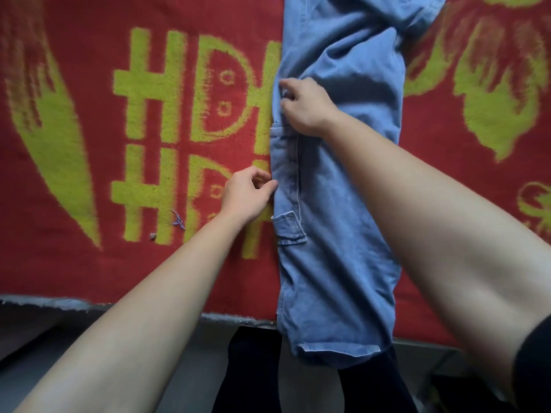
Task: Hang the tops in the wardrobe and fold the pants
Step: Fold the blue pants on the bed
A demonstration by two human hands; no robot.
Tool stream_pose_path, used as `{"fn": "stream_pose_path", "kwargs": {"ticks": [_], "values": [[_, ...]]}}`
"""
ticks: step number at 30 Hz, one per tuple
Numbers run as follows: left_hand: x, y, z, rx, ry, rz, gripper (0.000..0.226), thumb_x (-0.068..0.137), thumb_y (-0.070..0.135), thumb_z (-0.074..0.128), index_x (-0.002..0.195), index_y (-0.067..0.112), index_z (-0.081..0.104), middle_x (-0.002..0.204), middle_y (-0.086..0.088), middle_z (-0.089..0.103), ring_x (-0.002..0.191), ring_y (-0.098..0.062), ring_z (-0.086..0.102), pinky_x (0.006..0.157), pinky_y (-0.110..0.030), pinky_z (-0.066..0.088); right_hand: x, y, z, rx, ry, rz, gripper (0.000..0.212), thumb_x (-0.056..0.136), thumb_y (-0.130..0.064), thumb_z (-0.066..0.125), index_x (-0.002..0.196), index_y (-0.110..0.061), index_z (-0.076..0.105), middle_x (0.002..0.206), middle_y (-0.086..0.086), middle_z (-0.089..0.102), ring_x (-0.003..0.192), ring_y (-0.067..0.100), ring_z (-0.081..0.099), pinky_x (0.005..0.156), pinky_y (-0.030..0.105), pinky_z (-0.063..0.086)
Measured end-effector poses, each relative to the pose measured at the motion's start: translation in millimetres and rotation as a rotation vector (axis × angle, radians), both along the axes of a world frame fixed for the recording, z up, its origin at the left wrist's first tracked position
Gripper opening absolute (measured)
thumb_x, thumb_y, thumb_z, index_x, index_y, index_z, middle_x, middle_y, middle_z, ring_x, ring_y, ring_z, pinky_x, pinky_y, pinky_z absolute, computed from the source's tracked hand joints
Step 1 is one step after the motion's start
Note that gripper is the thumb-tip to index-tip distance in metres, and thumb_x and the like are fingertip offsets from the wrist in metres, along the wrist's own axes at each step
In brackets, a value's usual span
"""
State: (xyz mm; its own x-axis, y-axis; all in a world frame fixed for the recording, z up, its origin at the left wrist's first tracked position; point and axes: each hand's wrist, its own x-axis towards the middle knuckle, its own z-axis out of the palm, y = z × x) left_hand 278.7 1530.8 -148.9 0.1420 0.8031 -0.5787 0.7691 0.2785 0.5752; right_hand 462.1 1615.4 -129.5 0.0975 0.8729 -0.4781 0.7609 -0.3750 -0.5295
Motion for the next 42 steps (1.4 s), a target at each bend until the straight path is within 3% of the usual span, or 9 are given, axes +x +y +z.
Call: {"fn": "stream_pose_path", "kwargs": {"ticks": [6,10,13,17,24,30,33,36,42], "values": [[43.4,57.0,12.8,0.298,0.128,-0.198,0.045,0.088,0.033,0.056,0.13,0.019,0.052,0.124,-0.01,0.054,0.118,-0.03,0.048,0.098,-0.042,0.041,49.8,7.6,19.8,0.281,-0.111,-0.367,0.045,0.096,-0.006,0.036,0.14,-0.006,0.048,0.137,0.016,0.047,0.128,0.027,0.045,0.105,0.024,0.028],[79.0,109.7,12.8,0.429,0.187,-0.37,0.062,0.094,0.049,0.046,0.146,0.016,0.037,0.154,-0.009,0.032,0.143,-0.027,0.025,0.115,-0.044,0.022,82.4,30.0,19.6,0.129,-0.195,-0.599,0.039,0.097,-0.025,0.04,0.129,-0.011,0.058,0.133,0.014,0.055,0.125,0.031,0.049,0.103,0.034,0.035],[100.2,152.2,3.6,0.342,0.273,-0.374,0.098,0.084,0.074,0.043,0.156,0.017,0.007,0.164,-0.009,0.001,0.15,-0.025,-0.002,0.119,-0.052,0.002,102.3,51.7,17.1,0.004,0.218,-1.099,0.045,0.091,-0.045,0.055,0.115,-0.006,0.058,0.109,0.014,0.058,0.096,0.027,0.058,0.088,0.036,0.047],[106.7,191.0,-15.0,0.22,0.418,-0.463,0.132,0.057,0.099,0.033,0.152,0.025,-0.018,0.159,-0.011,-0.025,0.146,-0.028,-0.024,0.112,-0.062,-0.012,116.9,65.7,15.6,0.18,0.64,-1.558,0.018,0.092,-0.027,0.06,0.095,-0.01,0.058,0.097,0.011,0.063,0.075,0.024,0.063,0.064,0.033,0.055],[106.4,195.5,-46.6,0.252,0.431,-0.464,0.11,0.067,0.095,0.006,0.151,0.028,-0.018,0.159,-0.01,-0.026,0.146,-0.029,-0.024,0.108,-0.067,-0.014,103.9,127.3,31.4,1.088,0.051,-0.857,0.004,0.086,0.0,0.062,0.086,0.002,0.059,0.084,0.014,0.058,0.082,0.028,0.056,0.082,0.026,0.041],[105.2,198.6,-51.2,0.219,0.423,-0.461,0.094,0.077,0.086,0.004,0.15,0.031,-0.022,0.157,-0.006,-0.032,0.144,-0.025,-0.03,0.106,-0.063,-0.021,98.2,176.5,16.5,0.595,0.055,-0.166,0.031,0.1,-0.022,0.049,0.122,-0.003,0.058,0.125,0.011,0.058,0.122,0.023,0.054,0.1,0.012,0.031],[103.9,200.3,-51.2,0.202,0.412,-0.462,0.091,0.08,0.083,0.005,0.148,0.031,-0.025,0.155,-0.005,-0.035,0.142,-0.024,-0.033,0.105,-0.061,-0.023,112.2,164.5,2.5,0.682,-0.215,-0.203,0.039,0.099,-0.028,0.041,0.131,-0.011,0.057,0.142,0.014,0.049,0.135,0.029,0.044,0.113,0.031,0.029],[104.4,199.7,-50.3,0.184,0.4,-0.474,0.087,0.083,0.08,0.005,0.147,0.032,-0.029,0.153,-0.005,-0.038,0.141,-0.024,-0.035,0.105,-0.062,-0.023,124.0,148.1,-22.7,0.318,-0.526,-0.056,0.059,0.101,-0.049,0.026,0.155,-0.025,0.027,0.163,0.016,0.012,0.151,0.039,0.006,0.122,0.051,0.003],[105.0,202.2,-51.5,0.177,0.417,-0.486,0.088,0.082,0.081,0.005,0.145,0.031,-0.033,0.151,-0.006,-0.041,0.139,-0.025,-0.038,0.101,-0.06,-0.028,144.4,168.1,-53.8,0.124,-0.463,0.157,0.074,0.093,-0.071,0.016,0.157,-0.035,0.007,0.165,0.01,-0.008,0.15,0.039,-0.011,0.119,0.056,-0.008]]}}
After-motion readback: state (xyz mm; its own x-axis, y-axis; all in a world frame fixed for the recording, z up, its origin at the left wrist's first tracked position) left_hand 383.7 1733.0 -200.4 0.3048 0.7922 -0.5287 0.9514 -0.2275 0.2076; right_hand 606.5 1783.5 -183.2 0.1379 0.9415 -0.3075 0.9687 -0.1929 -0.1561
